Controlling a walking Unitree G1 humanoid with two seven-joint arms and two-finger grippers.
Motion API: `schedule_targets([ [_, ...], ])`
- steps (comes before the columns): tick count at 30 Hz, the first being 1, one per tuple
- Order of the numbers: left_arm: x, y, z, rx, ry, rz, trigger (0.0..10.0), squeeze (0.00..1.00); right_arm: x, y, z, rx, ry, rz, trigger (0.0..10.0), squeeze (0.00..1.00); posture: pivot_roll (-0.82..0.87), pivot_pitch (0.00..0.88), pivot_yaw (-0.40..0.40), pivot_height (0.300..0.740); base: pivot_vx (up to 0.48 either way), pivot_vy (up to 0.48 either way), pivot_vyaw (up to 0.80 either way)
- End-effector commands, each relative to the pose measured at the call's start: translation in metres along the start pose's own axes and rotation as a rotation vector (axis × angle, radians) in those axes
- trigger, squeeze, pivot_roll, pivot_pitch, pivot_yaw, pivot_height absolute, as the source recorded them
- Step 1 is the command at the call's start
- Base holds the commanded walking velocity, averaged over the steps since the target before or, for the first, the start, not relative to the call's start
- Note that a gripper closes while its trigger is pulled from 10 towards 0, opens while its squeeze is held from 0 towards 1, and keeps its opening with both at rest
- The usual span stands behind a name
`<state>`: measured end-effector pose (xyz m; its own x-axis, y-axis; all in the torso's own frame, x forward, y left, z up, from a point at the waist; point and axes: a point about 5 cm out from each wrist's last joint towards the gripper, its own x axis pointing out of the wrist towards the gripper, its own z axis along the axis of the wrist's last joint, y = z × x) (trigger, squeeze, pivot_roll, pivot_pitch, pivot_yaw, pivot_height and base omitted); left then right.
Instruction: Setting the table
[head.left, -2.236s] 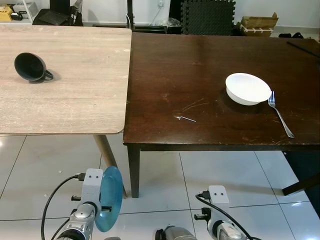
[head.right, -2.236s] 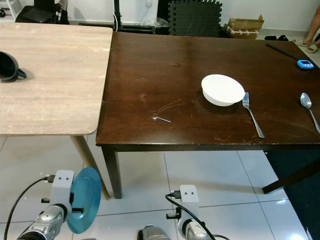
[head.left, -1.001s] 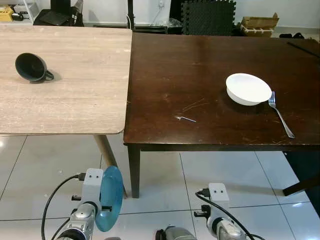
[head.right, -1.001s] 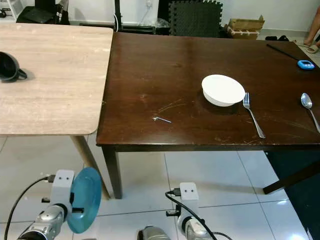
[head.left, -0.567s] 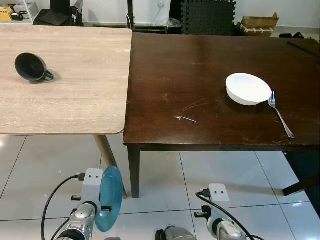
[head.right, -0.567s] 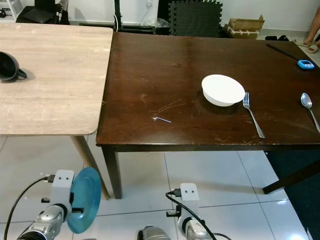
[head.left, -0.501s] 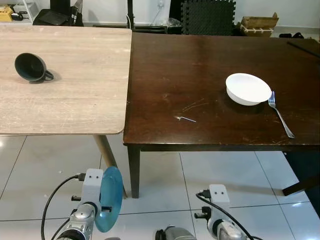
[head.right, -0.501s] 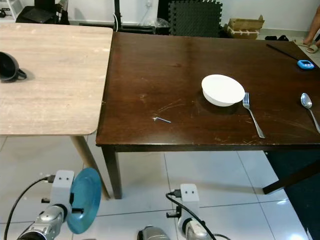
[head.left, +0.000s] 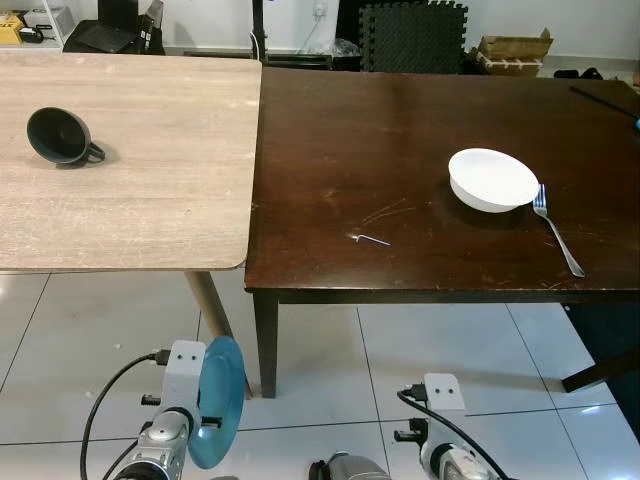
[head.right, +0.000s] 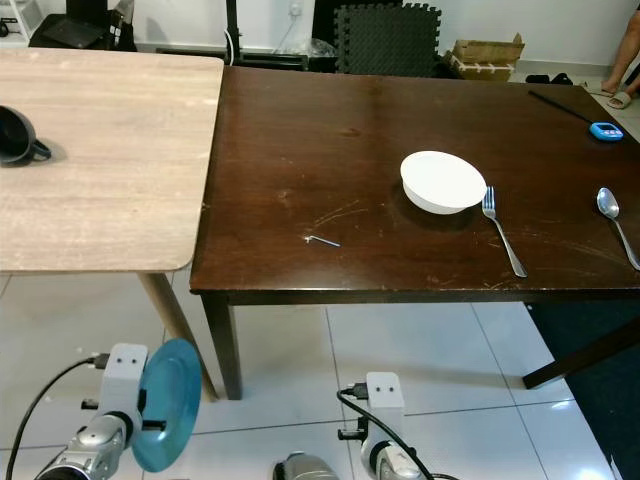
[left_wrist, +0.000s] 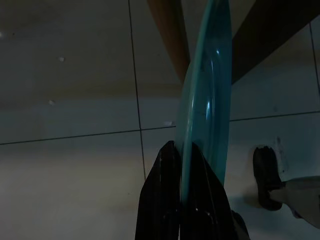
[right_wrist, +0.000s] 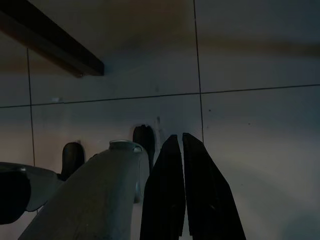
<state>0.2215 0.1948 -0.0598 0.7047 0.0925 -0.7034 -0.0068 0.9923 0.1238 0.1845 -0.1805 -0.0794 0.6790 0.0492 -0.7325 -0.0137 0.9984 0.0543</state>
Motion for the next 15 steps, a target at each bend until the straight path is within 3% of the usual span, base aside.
schedule_targets([
  [1,-0.0025,-0.0046,-0.0102,0.001,0.022,-0.008,10.0,0.0,-0.0034,-0.0031,-0.0097,0.025,0.022,-0.017,10.0,0.0,0.04,0.016,0.007,0.74,0.0,0.0,0.0],
  [6,-0.0028,-0.0059,-0.0102,0.004,0.013,-0.012,10.0,0.0,-0.0037,-0.0031,-0.0105,0.028,0.022,-0.016,10.0,0.0,0.04,0.016,0.007,0.74,0.0,0.0,0.0],
  [8,-0.0027,-0.0075,-0.0074,-0.044,-0.011,-0.051,10.0,0.0,-0.0042,-0.0032,-0.0089,0.023,-0.009,-0.032,10.0,0.0,0.04,0.03,0.016,0.74,0.0,0.0,0.0],
  [15,-0.0036,-0.0055,-0.0058,-0.069,-0.046,-0.061,10.0,0.0,-0.0054,-0.0063,-0.0074,0.056,-0.044,-0.055,10.0,0.0,0.05,0.036,0.005,0.74,0.0,0.0,0.0],
])
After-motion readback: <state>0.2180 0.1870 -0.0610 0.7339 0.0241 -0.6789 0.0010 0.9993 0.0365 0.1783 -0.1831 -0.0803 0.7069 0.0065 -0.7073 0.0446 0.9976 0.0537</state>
